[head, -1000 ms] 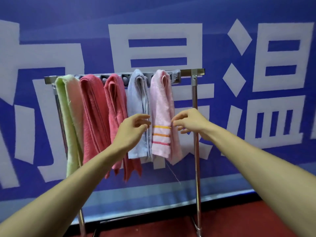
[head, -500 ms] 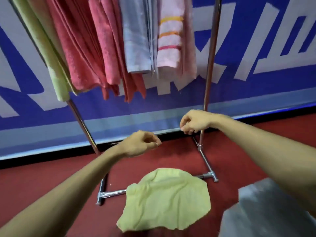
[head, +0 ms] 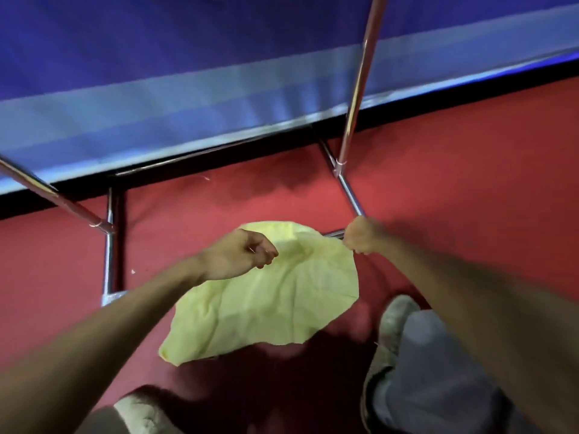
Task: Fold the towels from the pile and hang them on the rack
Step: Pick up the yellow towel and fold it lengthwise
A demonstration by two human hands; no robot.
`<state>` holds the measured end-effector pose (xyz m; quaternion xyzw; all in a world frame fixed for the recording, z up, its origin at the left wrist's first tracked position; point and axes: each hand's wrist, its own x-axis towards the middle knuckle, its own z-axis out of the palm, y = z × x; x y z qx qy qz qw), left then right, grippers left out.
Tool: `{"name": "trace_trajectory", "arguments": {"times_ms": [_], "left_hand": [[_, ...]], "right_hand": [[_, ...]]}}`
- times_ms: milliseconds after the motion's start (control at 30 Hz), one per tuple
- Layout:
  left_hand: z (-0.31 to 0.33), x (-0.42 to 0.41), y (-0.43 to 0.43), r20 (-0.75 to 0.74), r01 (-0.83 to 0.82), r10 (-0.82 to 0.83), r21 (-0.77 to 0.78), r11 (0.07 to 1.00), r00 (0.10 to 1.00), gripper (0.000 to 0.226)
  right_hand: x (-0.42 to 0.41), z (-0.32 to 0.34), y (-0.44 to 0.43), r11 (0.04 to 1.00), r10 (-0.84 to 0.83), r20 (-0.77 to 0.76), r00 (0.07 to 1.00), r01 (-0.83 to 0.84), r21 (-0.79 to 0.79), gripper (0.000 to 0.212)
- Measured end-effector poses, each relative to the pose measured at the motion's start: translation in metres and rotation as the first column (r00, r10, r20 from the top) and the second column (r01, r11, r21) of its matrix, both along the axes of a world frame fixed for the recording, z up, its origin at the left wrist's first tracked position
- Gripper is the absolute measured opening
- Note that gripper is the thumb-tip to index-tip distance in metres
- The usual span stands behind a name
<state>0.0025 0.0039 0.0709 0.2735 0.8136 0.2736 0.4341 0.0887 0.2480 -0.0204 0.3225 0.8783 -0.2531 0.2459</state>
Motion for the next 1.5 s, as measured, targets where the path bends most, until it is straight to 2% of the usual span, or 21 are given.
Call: {"name": "trace_trajectory", "arguments": {"times_ms": [67,167,300,400,467,600,667,733,800,867,1000,1133,1200,1267,1300,1433,1500], "left_hand": [[-0.023,0.006,0.012,0.042,0.01,-0.009,-0.02,1.0,0.999,0.024],[-0.046,0.017,0.027,0.083,0.028,-0.026,-0.027,0.999,0.996,0.022],[-0.064,0.025,0.036,0.092,0.057,-0.051,-0.054,0.997,0.994,0.018],[-0.067,0.027,0.036,0.105,0.056,-0.048,-0.068,0.996,0.993,0.016],[-0.063,0.027,0.035,0.11,0.059,-0.051,-0.07,0.996,0.993,0.017],[-0.044,0.024,0.031,0.112,0.035,-0.027,-0.072,0.997,0.993,0.022],[-0.029,0.023,0.026,0.1,0.015,-0.01,-0.056,0.998,0.995,0.024],[-0.011,0.021,0.019,0.062,-0.046,0.046,-0.008,0.999,0.997,0.027],[0.013,0.02,0.012,0.036,-0.158,0.156,0.076,0.985,0.987,0.026],[0.041,0.019,0.009,0.029,-0.257,0.256,0.167,0.952,0.966,0.027],[0.108,0.025,0.004,-0.009,-0.298,0.318,0.33,0.896,0.948,0.03],[0.153,0.037,-0.016,-0.028,-0.319,0.374,0.465,0.826,0.927,0.026],[0.163,0.042,-0.03,0.046,-0.404,0.45,0.53,0.746,0.892,0.016],[0.171,0.048,-0.042,0.116,-0.495,0.539,0.586,0.641,0.835,0.011],[0.175,0.049,-0.045,0.093,-0.507,0.574,0.596,0.623,0.814,0.011],[0.187,0.049,-0.057,-0.127,-0.378,0.558,0.611,0.695,0.82,0.031],[0.182,0.043,-0.061,-0.236,-0.294,0.493,0.566,0.77,0.837,0.043]], "right_hand": [[0.014,-0.028,0.0,0.995,-0.101,0.029,0.995,0.101,-0.002,0.004],[0.035,-0.065,-0.002,0.967,-0.256,0.083,0.963,0.256,0.007,0.033],[0.059,-0.101,-0.014,0.894,-0.438,0.116,0.891,0.445,-0.041,0.036],[0.063,-0.116,-0.02,0.816,-0.566,0.075,0.821,0.571,-0.091,0.037],[0.061,-0.118,-0.024,0.791,-0.59,0.093,0.802,0.597,-0.131,0.04],[0.053,-0.107,-0.034,0.807,-0.538,0.152,0.829,0.559,-0.192,0.041],[0.043,-0.091,-0.034,0.8,-0.53,0.121,0.839,0.543,-0.256,0.041],[0.026,-0.061,-0.033,0.795,-0.519,0.024,0.854,0.493,-0.354,0.032],[0.01,-0.014,-0.037,0.817,-0.449,-0.106,0.887,0.36,-0.45,0.016],[-0.003,0.038,-0.044,0.847,-0.372,-0.26,0.891,0.211,-0.489,0.015],[-0.015,0.132,-0.068,0.922,-0.231,-0.509,0.829,0.021,-0.386,0.014],[-0.017,0.214,-0.085,0.942,0.048,-0.611,0.79,-0.239,-0.235,0.018],[-0.018,0.25,-0.092,0.93,0.181,-0.644,0.743,-0.343,-0.134,0.017],[-0.017,0.276,-0.099,0.912,0.175,-0.709,0.683,-0.384,-0.145,0.02],[-0.014,0.284,-0.103,0.901,0.134,-0.748,0.651,-0.394,-0.182,0.023],[0.0,0.286,-0.113,0.839,-0.038,-0.825,0.564,-0.43,-0.332,0.026],[0.003,0.287,-0.12,0.827,-0.039,-0.855,0.518,-0.463,-0.318,0.03]]}}
